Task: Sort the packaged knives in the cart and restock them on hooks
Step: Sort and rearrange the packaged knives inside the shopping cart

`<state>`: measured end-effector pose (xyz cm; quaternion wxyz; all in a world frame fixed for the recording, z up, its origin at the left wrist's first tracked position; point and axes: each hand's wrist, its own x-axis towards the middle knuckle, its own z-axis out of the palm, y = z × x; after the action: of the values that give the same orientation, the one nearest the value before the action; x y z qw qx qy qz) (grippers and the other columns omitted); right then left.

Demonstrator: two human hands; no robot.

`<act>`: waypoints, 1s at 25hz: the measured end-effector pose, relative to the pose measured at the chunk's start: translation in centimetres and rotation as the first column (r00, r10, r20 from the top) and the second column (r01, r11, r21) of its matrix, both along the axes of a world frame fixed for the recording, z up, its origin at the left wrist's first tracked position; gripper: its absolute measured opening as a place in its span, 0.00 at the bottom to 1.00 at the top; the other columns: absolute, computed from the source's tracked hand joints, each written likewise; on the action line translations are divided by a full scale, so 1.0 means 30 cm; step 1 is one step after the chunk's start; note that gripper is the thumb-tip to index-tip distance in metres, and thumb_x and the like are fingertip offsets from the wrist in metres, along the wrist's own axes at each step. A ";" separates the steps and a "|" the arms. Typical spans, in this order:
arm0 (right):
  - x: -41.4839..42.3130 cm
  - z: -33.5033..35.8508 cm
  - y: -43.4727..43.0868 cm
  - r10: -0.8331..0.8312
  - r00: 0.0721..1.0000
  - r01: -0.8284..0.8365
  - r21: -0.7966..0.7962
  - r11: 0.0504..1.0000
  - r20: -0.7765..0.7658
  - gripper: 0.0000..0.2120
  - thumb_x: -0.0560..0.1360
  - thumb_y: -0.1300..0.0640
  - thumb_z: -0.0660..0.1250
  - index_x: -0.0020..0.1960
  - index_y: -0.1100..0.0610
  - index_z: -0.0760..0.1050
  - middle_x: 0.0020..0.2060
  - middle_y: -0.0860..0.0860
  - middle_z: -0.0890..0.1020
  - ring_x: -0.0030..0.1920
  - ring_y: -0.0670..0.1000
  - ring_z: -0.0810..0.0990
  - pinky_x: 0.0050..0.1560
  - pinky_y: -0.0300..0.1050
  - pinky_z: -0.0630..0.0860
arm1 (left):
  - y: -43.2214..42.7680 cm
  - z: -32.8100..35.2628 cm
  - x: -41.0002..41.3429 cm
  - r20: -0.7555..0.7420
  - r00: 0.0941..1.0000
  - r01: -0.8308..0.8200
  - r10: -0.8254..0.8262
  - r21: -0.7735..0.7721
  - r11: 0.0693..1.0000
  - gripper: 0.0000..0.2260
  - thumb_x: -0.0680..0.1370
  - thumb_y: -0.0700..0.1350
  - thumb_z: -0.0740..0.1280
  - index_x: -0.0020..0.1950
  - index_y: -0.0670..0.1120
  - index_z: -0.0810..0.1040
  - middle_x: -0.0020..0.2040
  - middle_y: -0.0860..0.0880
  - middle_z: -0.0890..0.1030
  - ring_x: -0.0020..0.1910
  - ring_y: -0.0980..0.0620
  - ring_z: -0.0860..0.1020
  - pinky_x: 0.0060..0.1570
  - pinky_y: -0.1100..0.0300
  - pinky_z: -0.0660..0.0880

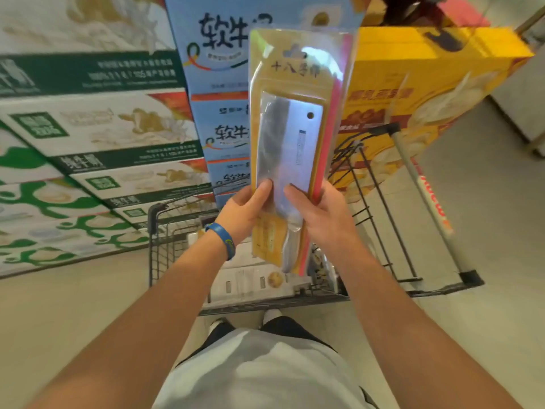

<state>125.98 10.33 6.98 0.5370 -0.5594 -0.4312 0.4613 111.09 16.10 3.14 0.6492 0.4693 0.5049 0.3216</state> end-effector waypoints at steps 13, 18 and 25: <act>0.411 -0.030 -0.016 -0.378 0.697 0.485 -0.013 0.874 0.609 0.12 0.80 0.45 0.67 0.42 0.50 0.71 0.32 0.44 0.75 0.28 0.41 0.74 0.26 0.34 0.67 | -0.140 -0.327 0.246 -0.388 0.815 0.273 -0.430 -0.398 0.876 0.19 0.82 0.52 0.62 0.69 0.45 0.74 0.65 0.47 0.79 0.56 0.48 0.82 0.60 0.46 0.77; 0.344 -0.197 -0.029 -0.157 0.651 0.395 -0.155 0.906 0.742 0.10 0.81 0.43 0.64 0.54 0.49 0.73 0.35 0.42 0.77 0.33 0.44 0.77 0.29 0.42 0.71 | -0.163 -0.369 0.265 -0.503 0.741 0.316 -0.444 -0.322 0.893 0.11 0.82 0.52 0.60 0.44 0.52 0.78 0.41 0.55 0.86 0.37 0.56 0.85 0.46 0.53 0.82; 0.423 -0.359 0.057 0.148 0.714 0.268 -0.462 0.846 0.685 0.13 0.83 0.42 0.60 0.58 0.51 0.74 0.44 0.49 0.82 0.44 0.54 0.82 0.44 0.53 0.80 | -0.155 -0.340 0.270 -0.431 0.800 0.236 -0.418 -0.415 0.879 0.10 0.82 0.49 0.61 0.45 0.49 0.79 0.35 0.54 0.85 0.34 0.53 0.85 0.26 0.64 0.76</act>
<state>138.66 12.03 -3.80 0.1733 -0.8309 -0.4372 0.2975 119.20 11.43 -7.05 0.6101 0.4985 0.6153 -0.0247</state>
